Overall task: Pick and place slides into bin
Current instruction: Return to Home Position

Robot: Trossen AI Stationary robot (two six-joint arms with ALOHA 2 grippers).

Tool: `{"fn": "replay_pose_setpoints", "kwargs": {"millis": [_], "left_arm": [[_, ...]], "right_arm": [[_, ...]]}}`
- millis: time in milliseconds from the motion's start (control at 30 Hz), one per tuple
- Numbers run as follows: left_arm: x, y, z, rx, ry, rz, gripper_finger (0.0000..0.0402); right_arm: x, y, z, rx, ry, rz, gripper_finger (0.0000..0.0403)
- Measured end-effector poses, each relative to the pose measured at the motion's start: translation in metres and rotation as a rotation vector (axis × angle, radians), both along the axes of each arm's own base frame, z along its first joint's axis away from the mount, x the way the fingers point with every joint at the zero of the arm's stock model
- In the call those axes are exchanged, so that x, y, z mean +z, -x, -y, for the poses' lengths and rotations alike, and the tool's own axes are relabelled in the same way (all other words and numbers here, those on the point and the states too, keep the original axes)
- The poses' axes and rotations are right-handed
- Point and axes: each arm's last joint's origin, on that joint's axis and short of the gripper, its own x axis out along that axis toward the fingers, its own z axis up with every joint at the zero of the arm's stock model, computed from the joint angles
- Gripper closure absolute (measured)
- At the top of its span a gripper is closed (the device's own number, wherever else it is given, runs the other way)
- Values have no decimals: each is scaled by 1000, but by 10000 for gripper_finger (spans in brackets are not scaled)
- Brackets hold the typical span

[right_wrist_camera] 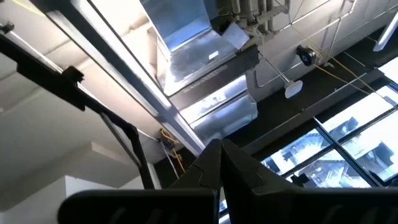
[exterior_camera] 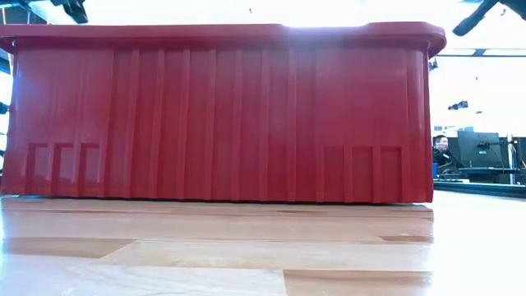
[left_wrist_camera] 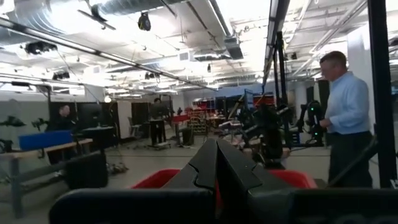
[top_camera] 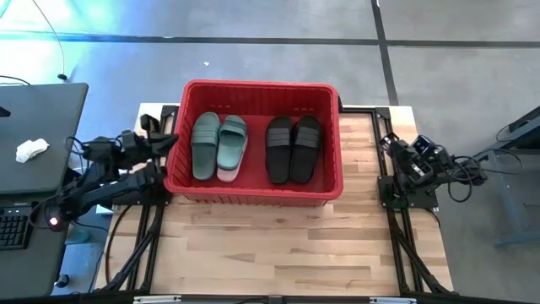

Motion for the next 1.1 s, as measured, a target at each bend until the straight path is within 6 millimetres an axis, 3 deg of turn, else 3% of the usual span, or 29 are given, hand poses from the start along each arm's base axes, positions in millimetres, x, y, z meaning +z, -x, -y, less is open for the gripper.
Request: {"fn": "replay_pose_setpoints", "kwargs": {"millis": [267, 533, 1100], "left_arm": [[-28, -15, -8, -20, 76, -32, 401], [-46, -24, -14, -30, 77, 17, 401], [-76, -35, -19, -37, 129, -59, 401]], "right_arm": [[-15, -6, -1, 13, -11, -32, 403], [-17, -8, -1, 22, -4, -55, 403], [-36, -25, -6, 45, 97, -319, 403]]}}
